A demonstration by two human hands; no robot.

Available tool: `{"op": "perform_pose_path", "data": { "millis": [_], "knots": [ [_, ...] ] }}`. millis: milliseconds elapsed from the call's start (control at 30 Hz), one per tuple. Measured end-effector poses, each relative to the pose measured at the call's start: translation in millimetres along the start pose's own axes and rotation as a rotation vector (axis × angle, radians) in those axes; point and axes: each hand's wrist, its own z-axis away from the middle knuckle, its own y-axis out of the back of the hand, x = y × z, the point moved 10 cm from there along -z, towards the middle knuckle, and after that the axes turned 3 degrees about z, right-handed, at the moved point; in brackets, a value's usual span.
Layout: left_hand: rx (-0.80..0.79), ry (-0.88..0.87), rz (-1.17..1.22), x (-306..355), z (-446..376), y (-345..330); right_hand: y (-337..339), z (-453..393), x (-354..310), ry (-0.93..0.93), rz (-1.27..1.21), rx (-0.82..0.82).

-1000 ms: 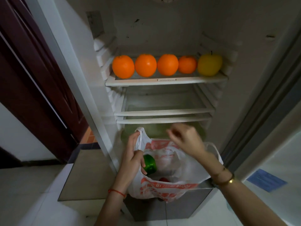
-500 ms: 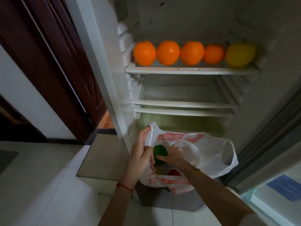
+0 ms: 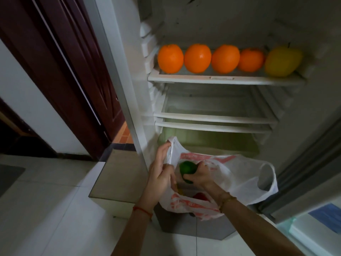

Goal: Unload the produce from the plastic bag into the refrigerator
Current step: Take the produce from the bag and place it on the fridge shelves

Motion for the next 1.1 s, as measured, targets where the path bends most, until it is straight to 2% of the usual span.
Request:
{"op": "perform_pose_path", "data": {
  "millis": [300,500,667,867,1100],
  "knots": [
    [0.018,0.001,0.014,10.7,-16.7,-3.8,109.1,32.8,-61.6,0.191,-0.235,0.096],
    [0.048,-0.008,-0.009,6.7,-27.1,-3.7,178.2,46.9,-138.5,0.436,-0.374,0.374],
    [0.025,-0.007,-0.011,10.0,-28.7,-6.4,181.1,11.3,-184.1,0.485,-0.366,0.436],
    [0.054,0.015,-0.044,5.1,-30.9,-0.6,165.1,-26.9,-226.6,0.542,-0.234,0.470],
    [0.087,0.015,-0.017,3.2,-34.6,8.3,158.3,-45.2,-239.9,0.574,-0.266,0.470]
  ]
}}
